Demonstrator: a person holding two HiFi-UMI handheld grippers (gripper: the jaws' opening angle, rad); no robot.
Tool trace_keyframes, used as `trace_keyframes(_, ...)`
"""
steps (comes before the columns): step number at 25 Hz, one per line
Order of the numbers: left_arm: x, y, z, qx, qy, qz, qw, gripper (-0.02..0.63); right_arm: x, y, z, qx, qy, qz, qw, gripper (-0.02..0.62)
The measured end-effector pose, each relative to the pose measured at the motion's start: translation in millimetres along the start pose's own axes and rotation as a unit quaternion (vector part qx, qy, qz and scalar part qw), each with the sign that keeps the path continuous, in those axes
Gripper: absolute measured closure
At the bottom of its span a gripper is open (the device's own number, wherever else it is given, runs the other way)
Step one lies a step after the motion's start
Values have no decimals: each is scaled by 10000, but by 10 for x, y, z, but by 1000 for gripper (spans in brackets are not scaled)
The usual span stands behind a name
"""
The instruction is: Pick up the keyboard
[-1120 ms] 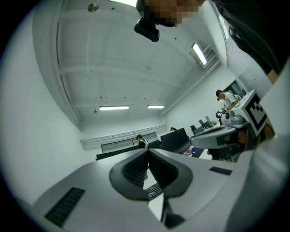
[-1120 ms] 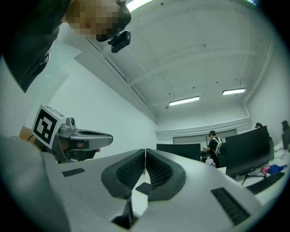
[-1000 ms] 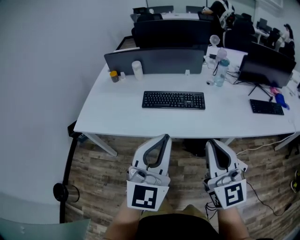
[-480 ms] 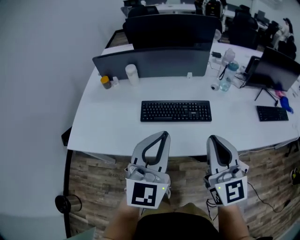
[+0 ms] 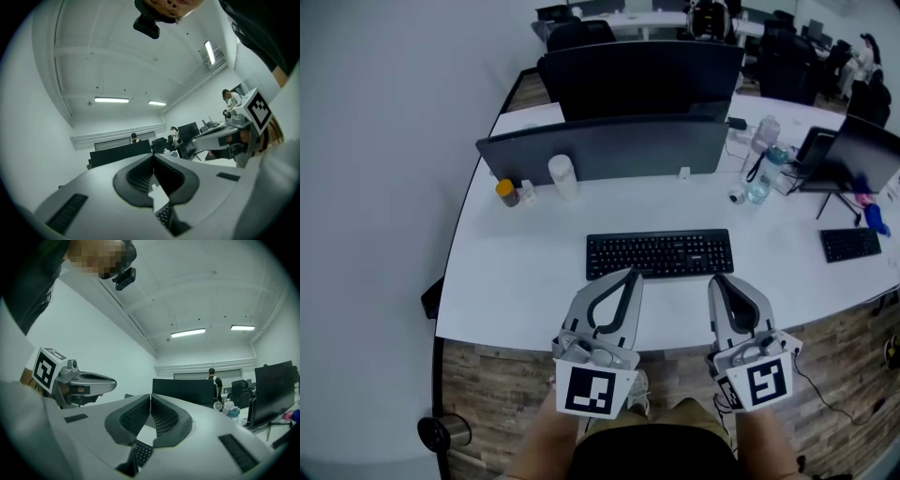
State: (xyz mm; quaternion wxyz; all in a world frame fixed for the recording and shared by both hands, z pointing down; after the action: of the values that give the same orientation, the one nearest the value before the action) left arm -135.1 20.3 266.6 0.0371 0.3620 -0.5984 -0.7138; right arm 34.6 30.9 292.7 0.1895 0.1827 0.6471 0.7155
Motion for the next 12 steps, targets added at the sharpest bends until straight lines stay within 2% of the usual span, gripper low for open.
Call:
trace_keyframes(6,182,134,-199,-97,160,274,9994,597,-52,40,-326,9,25,25,10000,563)
trace_keyframes(12,265,260,-348,-142,191,350,9991,597,-55,183,-483,162,-122,-20,9998,563)
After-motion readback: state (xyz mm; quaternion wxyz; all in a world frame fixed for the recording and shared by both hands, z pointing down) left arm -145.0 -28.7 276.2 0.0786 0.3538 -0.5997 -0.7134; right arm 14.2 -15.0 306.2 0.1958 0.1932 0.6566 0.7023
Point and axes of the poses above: the fingertips, and each gripper's own axes: z backward along the fingers, x to its left, y out of its underside, the point moved 6 cm from there along z, backward along the fingers, and after that the axes turned 4 degrees about -z, right-handed, at the moved point
